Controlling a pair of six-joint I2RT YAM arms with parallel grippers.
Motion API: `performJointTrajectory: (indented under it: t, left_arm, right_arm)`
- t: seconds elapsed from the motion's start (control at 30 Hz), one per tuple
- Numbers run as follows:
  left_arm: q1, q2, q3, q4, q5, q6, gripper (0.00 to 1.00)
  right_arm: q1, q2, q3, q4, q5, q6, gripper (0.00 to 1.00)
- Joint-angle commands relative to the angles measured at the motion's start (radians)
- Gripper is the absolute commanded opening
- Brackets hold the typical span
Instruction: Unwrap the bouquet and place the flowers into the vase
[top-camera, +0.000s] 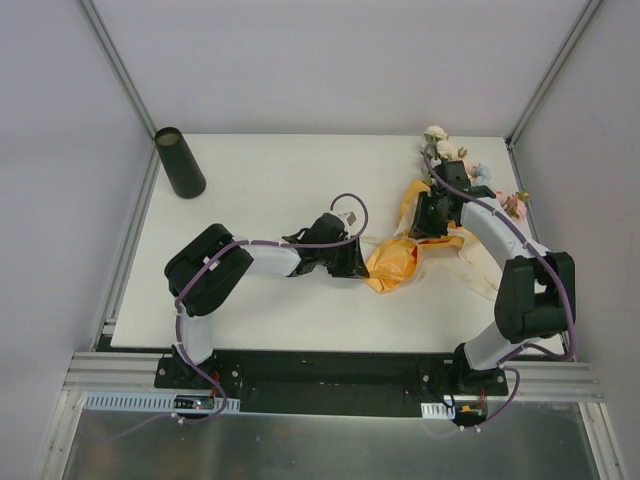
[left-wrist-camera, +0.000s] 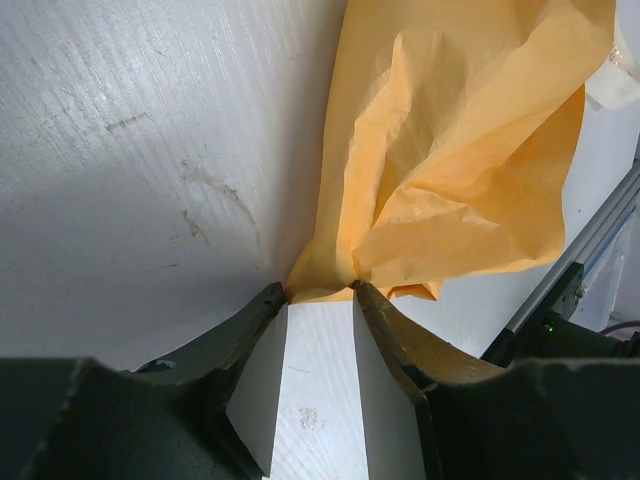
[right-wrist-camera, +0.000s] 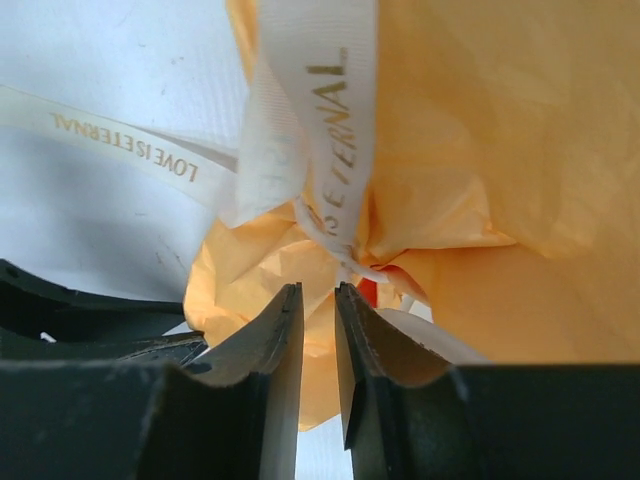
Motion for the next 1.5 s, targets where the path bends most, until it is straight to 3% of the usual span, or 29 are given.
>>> performJointTrajectory:
  t: [0.0,0.23,0.43,0.87,1.47]
  left_arm:
    - [-0.003,0.016,-0.003,-0.012,-0.016,-0.005,0.36]
    - [-0.003,0.016,-0.001,-0.012,-0.017,-0.007,0.36]
    - [-0.003,0.016,-0.006,-0.012,-0.017,-0.012,0.36]
    - [-0.005,0.007,-0.013,-0.012,-0.023,-0.007,0.36]
    - [-0.005,0.004,-0.013,-0.013,-0.026,-0.007,0.36]
  right_arm:
    - [0.027,0.004,0.096,-0.018,-0.023,-0.079,0.26]
    - [0.03,0.11,0.186,-0.102,-0.089,-0.182,0.28]
    - [0.033,0.162,0.21,-0.124,-0.051,-0.225,0.28]
    - [0.066,0.203,0.188,-0.116,0.05,-0.283,0.36]
    - [0.078,0.176,0.191,-0.084,0.095,-0.295,0.35]
